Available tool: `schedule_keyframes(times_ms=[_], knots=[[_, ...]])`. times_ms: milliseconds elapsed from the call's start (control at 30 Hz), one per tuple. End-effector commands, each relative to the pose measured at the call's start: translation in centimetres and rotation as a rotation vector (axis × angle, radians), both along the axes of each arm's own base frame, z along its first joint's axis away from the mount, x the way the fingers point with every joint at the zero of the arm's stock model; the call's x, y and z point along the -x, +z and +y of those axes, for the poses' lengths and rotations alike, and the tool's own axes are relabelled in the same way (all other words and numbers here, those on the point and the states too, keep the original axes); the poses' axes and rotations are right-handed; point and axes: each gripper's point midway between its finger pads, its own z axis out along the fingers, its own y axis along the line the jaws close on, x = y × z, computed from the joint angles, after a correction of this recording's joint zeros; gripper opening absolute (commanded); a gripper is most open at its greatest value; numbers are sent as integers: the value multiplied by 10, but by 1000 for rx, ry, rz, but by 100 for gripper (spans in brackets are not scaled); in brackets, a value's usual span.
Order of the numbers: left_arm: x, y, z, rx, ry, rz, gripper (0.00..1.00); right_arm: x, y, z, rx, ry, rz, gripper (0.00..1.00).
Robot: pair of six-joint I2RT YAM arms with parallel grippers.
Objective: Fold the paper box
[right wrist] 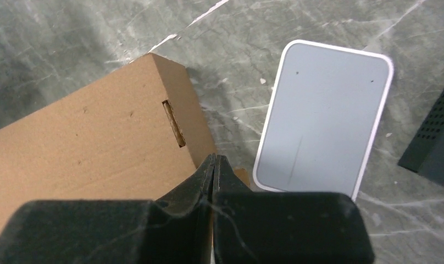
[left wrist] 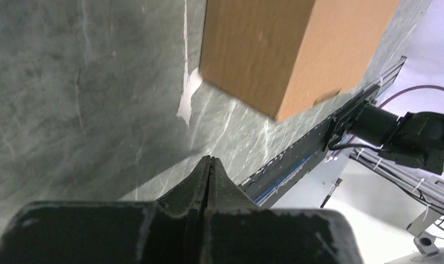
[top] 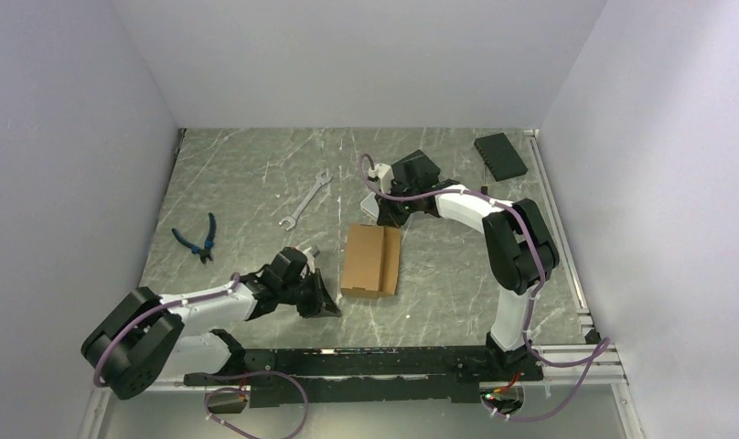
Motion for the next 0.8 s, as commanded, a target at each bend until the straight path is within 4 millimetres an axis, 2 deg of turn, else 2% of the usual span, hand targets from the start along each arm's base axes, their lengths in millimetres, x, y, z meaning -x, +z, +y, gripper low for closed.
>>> schedule_keyframes(times_ms=[0,133,433,633,767], knots=[[-31,27,-24,65,29,-93,3,17,8,2,-32,64,7,2],[-47,25,-16,-20,89,-111,4,25,8,1,-40,82,28,2],[-73,15,13,-80,202,-92,4,48,8,-10,-28,66,55,1],[-91,12,29,-134,213,-90,4,67,0,-21,11,48,88,1],[-102,17,35,-165,202,-98,5,68,1,-30,49,19,78,2]])
